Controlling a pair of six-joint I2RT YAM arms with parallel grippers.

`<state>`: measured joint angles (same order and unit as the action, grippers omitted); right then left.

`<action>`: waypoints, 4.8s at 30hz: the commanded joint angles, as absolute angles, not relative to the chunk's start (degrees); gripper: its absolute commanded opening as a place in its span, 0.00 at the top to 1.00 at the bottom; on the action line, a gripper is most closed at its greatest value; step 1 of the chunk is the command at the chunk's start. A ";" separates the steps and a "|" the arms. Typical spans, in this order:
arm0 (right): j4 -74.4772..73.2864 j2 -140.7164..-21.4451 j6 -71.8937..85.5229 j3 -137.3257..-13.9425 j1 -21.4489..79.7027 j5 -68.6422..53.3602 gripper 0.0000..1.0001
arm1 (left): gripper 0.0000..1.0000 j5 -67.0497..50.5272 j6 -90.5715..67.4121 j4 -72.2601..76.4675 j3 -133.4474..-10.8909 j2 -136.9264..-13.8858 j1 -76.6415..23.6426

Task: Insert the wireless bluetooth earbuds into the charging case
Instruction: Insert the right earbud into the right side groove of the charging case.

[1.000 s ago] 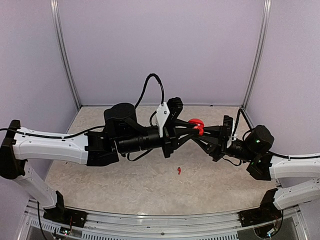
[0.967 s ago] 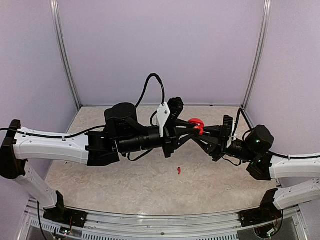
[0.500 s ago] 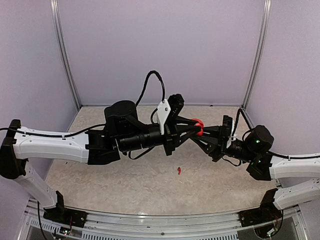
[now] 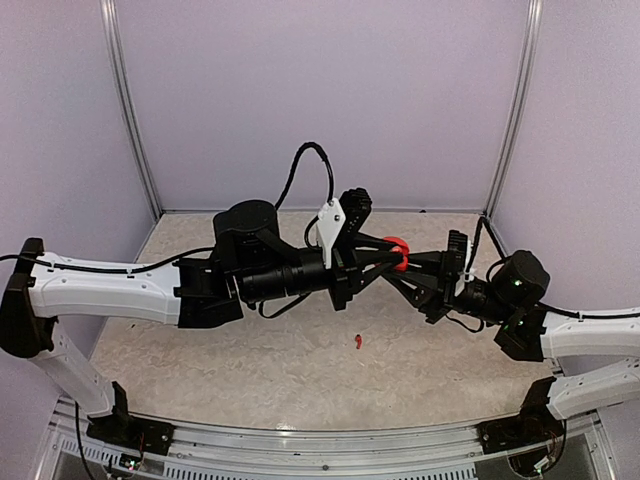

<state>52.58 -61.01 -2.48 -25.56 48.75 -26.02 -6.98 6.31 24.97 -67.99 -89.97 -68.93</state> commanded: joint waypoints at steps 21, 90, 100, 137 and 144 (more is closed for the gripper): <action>53.67 -58.26 5.00 -25.45 49.39 -23.99 1.00 | 0.78 -0.67 5.59 23.97 -67.05 -91.64 -68.75; 40.34 -59.15 -7.98 -26.63 49.87 -17.43 1.00 | 0.92 1.55 9.00 0.23 -77.48 -93.28 -68.12; 40.21 -58.84 -8.26 -26.28 49.92 -17.05 1.00 | 0.93 3.17 8.96 -2.80 -77.70 -93.19 -67.78; 40.37 -59.64 -9.74 -26.46 51.28 -17.74 1.00 | 0.94 3.97 6.86 -13.70 -83.41 -97.68 -66.81; 39.31 -59.23 -11.61 -26.37 51.39 -17.03 1.00 | 0.94 1.90 4.69 -15.45 -83.71 -96.04 -65.54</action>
<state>35.03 -60.25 -9.65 -25.34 49.89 -14.68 1.50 6.98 -10.68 -82.98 -96.01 -67.83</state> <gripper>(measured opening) 0.211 0.147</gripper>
